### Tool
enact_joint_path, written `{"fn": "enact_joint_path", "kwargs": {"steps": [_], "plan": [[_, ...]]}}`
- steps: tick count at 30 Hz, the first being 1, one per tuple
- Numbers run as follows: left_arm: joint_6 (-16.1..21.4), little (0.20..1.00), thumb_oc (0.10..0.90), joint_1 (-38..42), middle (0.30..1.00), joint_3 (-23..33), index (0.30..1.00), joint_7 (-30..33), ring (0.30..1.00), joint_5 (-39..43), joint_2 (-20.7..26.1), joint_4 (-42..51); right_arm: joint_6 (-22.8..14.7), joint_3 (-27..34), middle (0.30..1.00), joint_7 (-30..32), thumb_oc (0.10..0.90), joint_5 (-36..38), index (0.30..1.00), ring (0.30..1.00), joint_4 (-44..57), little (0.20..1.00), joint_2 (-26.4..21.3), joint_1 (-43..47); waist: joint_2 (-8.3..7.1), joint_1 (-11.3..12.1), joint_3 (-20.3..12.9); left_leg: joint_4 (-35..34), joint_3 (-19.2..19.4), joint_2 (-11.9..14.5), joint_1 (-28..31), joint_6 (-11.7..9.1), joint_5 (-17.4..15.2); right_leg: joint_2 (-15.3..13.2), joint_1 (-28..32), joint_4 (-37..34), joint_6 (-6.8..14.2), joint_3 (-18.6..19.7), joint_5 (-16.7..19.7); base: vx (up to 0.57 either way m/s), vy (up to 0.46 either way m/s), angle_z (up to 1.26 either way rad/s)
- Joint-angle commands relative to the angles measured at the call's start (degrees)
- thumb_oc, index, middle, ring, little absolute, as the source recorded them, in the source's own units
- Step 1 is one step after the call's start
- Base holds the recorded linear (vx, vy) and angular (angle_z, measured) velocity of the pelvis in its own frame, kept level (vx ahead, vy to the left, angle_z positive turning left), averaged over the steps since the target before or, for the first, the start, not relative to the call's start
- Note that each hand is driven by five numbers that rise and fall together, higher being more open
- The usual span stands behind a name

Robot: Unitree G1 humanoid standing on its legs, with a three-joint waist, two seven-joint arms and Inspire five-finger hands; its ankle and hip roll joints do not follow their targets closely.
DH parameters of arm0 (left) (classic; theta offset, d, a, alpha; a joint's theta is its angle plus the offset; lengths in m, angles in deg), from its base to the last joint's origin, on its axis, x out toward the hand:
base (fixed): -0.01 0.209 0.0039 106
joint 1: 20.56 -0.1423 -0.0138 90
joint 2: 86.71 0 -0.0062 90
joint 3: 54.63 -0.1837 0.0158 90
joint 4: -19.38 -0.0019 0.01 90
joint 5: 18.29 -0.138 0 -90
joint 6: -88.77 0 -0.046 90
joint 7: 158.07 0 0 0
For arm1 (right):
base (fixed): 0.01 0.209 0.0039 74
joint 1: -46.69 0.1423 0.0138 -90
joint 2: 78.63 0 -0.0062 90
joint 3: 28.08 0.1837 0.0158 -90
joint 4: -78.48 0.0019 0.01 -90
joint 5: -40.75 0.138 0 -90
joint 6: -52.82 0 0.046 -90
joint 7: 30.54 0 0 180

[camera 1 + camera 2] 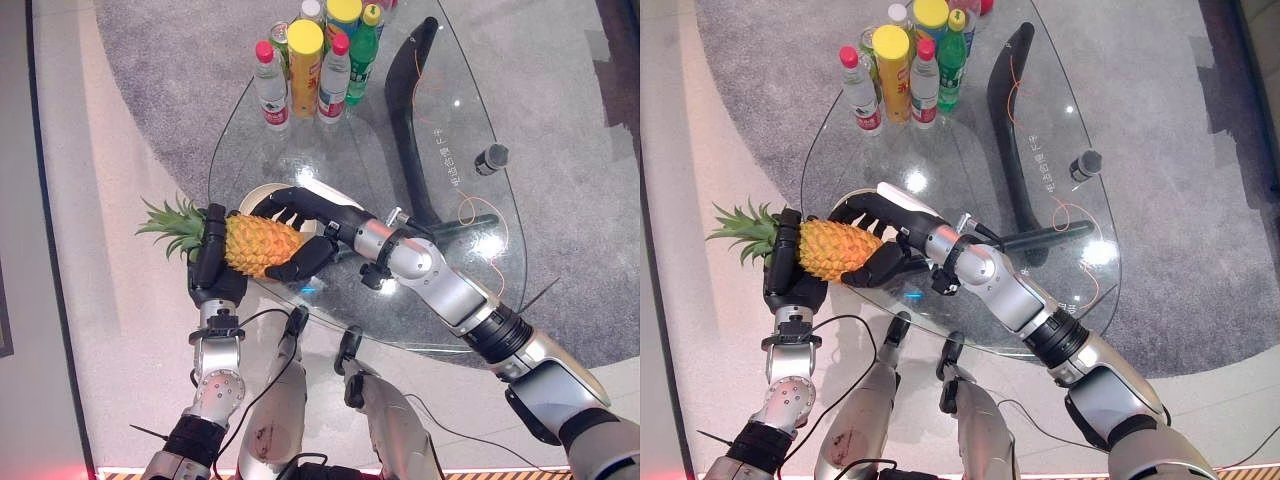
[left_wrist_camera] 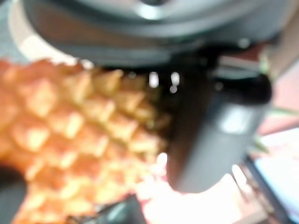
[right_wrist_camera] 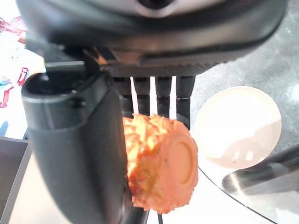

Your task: Pick up the fruit to the plate

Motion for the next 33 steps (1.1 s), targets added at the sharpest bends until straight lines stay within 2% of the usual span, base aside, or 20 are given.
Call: {"fn": "enact_joint_path", "kwargs": {"steps": [1,4,5,6,18,28,33], "plan": [[3.88,0.2,0.1,9.86,0.3,2.14,0.3,-10.85,0.3,-2.55,-1.55,14.83,-4.56,-6.86,0.3,-2.13,0.1,3.79,0.3,0.3,7.78,0.2,5.93,-1.66,-2.39,0.49,-1.31,3.78,-3.57,-5.0,0.66,3.61,-7.73,-0.04,3.22,-3.57,3.23,0.2,3.34,0.0,0.0,0.0],[4.26,0.2,0.1,9.81,0.3,2.14,0.3,-10.41,0.3,-3.26,-1.25,14.96,-3.88,-6.17,0.3,1.64,0.1,2.84,0.3,0.3,7.63,0.2,5.79,-1.81,-2.55,0.42,-1.31,3.79,-3.43,-4.96,0.62,3.64,-7.81,-0.03,3.28,-3.71,3.3,0.08,3.42,0.0,0.0,0.0],[4.24,0.2,0.1,9.76,0.3,2.24,0.3,-10.47,0.3,-3.41,-1.28,14.87,-3.9,-5.9,0.811,2.22,0.696,2.06,0.811,0.811,7.66,0.796,5.68,-2.01,-2.56,0.37,-1.31,3.79,-3.42,-4.97,0.62,3.64,-7.83,-0.01,3.29,-3.72,3.29,0.11,3.41,0.0,0.0,0.0],[4.33,0.2,0.1,9.87,0.3,2.24,0.3,-10.34,0.3,-3.75,-1.25,14.69,-3.95,-5.63,0.9,3.63,0.8,1.47,0.9,0.9,7.81,0.9,5.33,-2.25,-2.57,0.26,-1.31,3.74,-3.39,-4.97,0.64,3.67,-7.86,-0.02,3.33,-3.74,3.36,0.12,3.42,0.0,0.0,0.0],[7.6,0.2,0.1,9.15,0.3,3.45,0.3,-9.2,0.3,-6.33,-0.95,13.28,-3.18,1.66,0.9,13.77,0.8,-4.37,0.9,0.9,13.07,0.9,0.89,-7.29,-2.6,-2.52,-1.31,3.87,-1.98,-4.69,0.02,4.0,-7.97,0.19,2.19,-3.36,3.8,1.63,3.68,-0.01,0.02,-0.02],[10.11,0.2,0.1,8.11,0.3,4.46,0.3,-9.13,0.3,-6.82,-1.39,12.95,-2.65,8.42,0.9,19.11,0.8,-9.16,0.9,0.9,17.58,0.9,-1.72,-13.0,-2.28,-4.77,-1.31,4.44,-0.78,-4.56,-1.01,4.29,-8.15,0.23,0.69,-2.53,4.05,2.92,3.6,-0.01,0.035,-0.08],[12.09,0.2,0.1,7.88,0.3,4.7,0.3,-6.0,0.3,-12.13,-1.2,12.58,-2.15,11.48,0.9,21.29,0.8,-10.33,0.9,0.9,18.52,0.9,-2.82,-15.82,-1.94,-5.87,-1.31,5.12,-0.01,-4.49,-1.98,4.33,-8.27,0.12,-0.51,-1.84,4.21,3.34,3.53,-0.01,0.022,-0.02]]}}
